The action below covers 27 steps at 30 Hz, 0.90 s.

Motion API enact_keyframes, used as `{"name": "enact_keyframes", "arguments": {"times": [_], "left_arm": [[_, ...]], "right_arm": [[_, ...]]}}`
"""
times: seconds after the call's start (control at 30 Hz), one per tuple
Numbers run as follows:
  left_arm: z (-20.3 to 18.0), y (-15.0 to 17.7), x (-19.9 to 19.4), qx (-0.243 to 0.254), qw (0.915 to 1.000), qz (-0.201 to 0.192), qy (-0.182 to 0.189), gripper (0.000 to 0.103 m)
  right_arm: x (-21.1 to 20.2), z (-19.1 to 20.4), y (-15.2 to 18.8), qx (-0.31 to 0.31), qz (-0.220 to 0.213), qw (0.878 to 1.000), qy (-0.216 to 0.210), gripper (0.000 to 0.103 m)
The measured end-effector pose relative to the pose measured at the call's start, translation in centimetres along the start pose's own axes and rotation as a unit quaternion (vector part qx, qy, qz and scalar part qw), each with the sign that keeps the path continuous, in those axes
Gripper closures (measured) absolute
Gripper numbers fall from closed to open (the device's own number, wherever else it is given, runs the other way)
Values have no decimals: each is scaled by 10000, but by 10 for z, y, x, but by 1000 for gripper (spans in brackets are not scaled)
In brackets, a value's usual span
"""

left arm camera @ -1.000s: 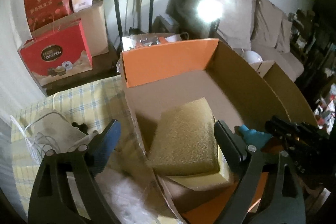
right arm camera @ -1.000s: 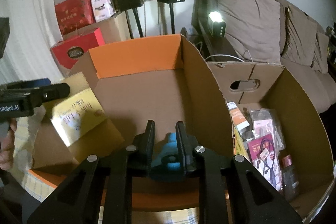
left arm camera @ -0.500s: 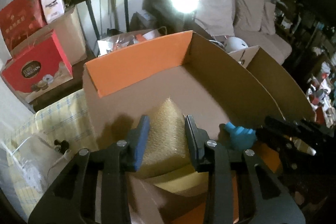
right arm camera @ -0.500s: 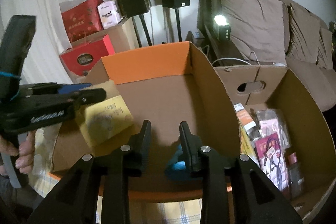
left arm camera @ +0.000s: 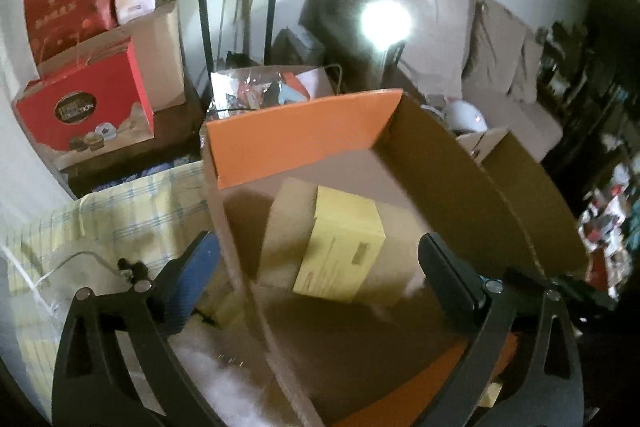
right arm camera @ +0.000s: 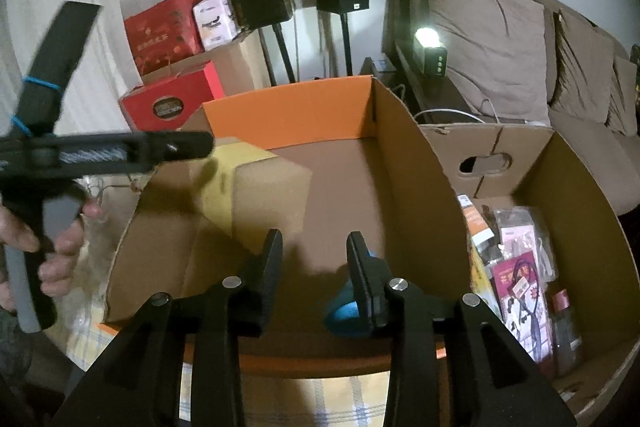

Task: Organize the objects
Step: 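Open the left tool to drop the sponge while the right tool releases the funnel in the box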

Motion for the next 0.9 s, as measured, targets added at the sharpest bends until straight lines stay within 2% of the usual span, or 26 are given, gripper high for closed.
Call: {"name": "enact_keyframes", "arguments": {"times": [0.23,0.37,0.5,0.7,0.8,0.9], "left_arm": [[29,11,-46,-214,9995,-248,-5,0],[48,29,-64,-378,9989,-261,-63,0],[60,52,-82,-399,9987,-283,-146,0],[82,87,-106,-520,9978,-329,-262,0],[100,106,-121,-628,9957,-439,-514,0],[120,124,-134,-756,9932,-495,-729,0]], "right_arm": [[2,10,0,-12,5,10000,-66,56],[2,19,-3,-5,-9,9999,-127,38],[7,32,-9,-174,13,9996,-210,36],[33,48,-15,-689,338,9966,-288,36],[43,48,-16,-788,454,9958,-147,36],[40,53,-15,-718,360,9964,-252,36]]}}
Point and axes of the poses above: each gripper's, at about its wrist camera, not at the fingertips, and x roughly the way its jaws point, z to its left, y to its underside, the point moved 4 cm from there along x, roughly the way its jaws point, and after that the axes turned 5 degrees about -z, right-handed, at the moved point
